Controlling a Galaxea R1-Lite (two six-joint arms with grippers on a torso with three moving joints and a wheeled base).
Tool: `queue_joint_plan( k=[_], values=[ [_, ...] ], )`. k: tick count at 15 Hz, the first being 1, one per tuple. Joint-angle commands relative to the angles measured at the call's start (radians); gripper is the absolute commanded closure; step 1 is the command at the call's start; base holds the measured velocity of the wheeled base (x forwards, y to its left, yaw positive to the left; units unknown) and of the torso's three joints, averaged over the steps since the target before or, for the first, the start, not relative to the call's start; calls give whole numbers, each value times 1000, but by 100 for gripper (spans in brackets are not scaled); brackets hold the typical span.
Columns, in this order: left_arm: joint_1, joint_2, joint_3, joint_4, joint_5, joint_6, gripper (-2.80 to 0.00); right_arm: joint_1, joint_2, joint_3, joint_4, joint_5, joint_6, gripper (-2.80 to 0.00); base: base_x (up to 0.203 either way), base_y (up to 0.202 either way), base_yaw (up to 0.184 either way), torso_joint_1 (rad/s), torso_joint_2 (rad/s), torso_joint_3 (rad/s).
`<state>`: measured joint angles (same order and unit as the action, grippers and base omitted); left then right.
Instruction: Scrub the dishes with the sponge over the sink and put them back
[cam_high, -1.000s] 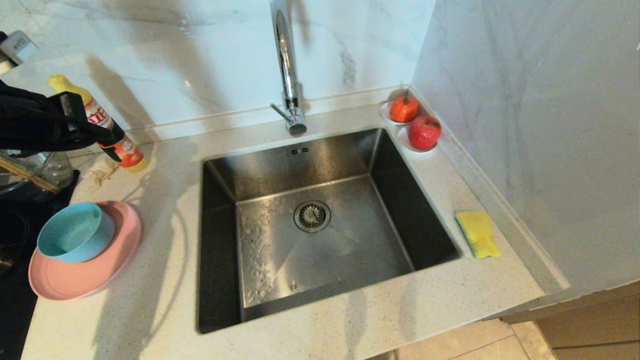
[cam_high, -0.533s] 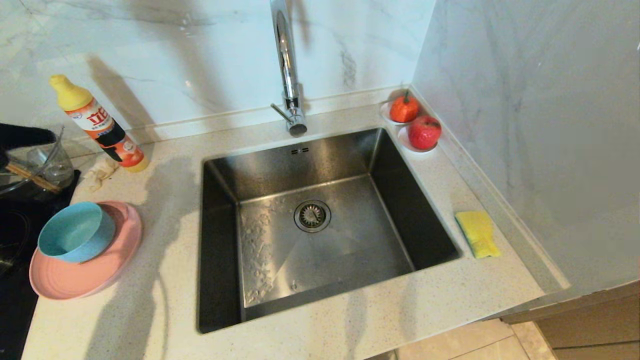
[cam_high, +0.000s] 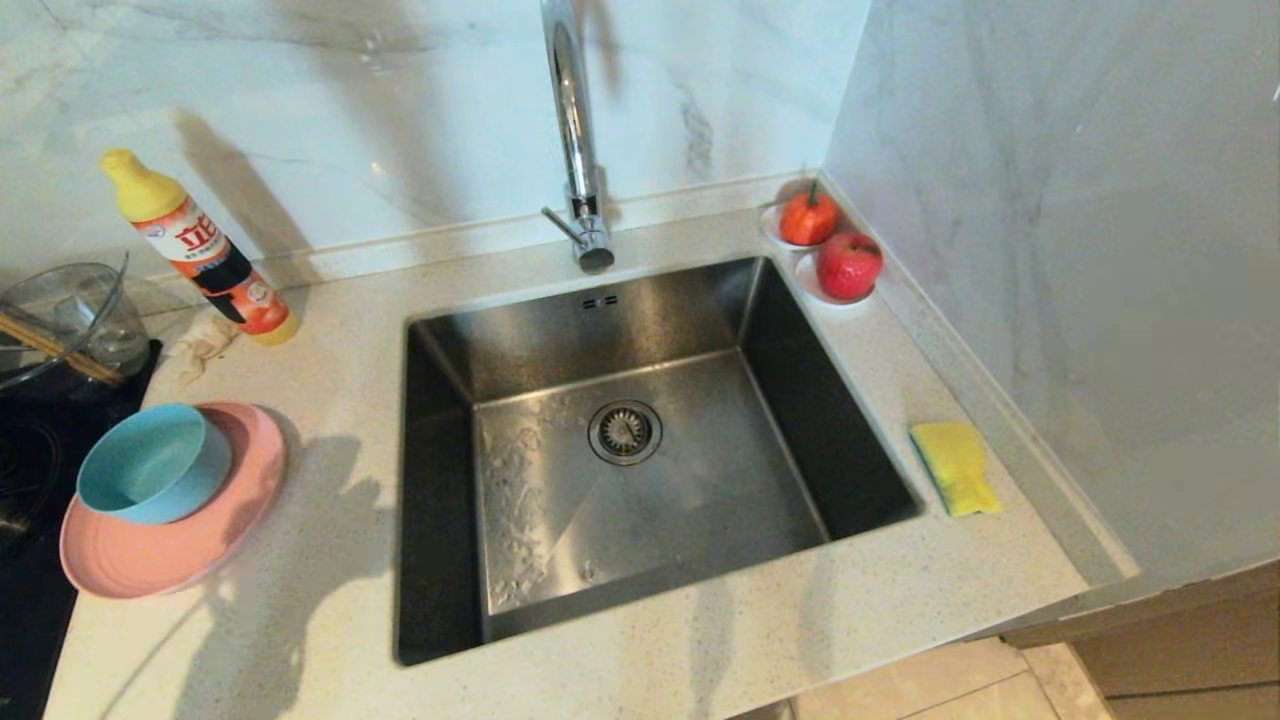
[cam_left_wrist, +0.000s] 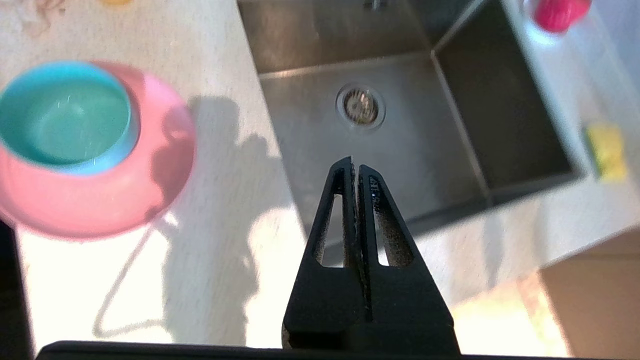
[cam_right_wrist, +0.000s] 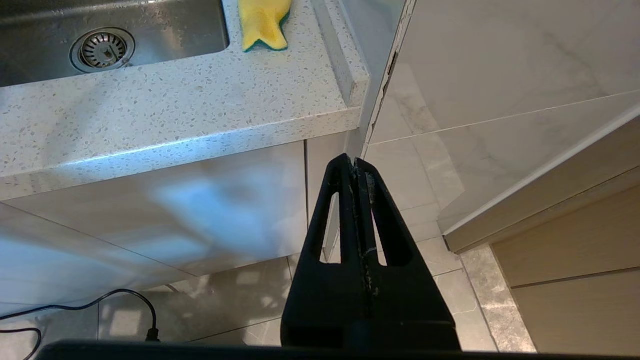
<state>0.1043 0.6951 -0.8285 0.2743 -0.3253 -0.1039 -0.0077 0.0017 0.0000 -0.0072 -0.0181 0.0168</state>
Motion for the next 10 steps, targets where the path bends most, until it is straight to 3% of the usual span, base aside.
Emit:
queue_joint_plan(
  k=[1,6,10],
  values=[
    [1,-138,103,1,1,37,0,0,1,0,0,0,0,0,0,0,0,0,0,0],
    [-10,-313,294,2,100,94,0,0,1,0,0,0,0,0,0,0,0,0,0,0],
    [-98,-467,461,0,211,158,0,0,1,0,0,0,0,0,0,0,0,0,0,0]
  ],
)
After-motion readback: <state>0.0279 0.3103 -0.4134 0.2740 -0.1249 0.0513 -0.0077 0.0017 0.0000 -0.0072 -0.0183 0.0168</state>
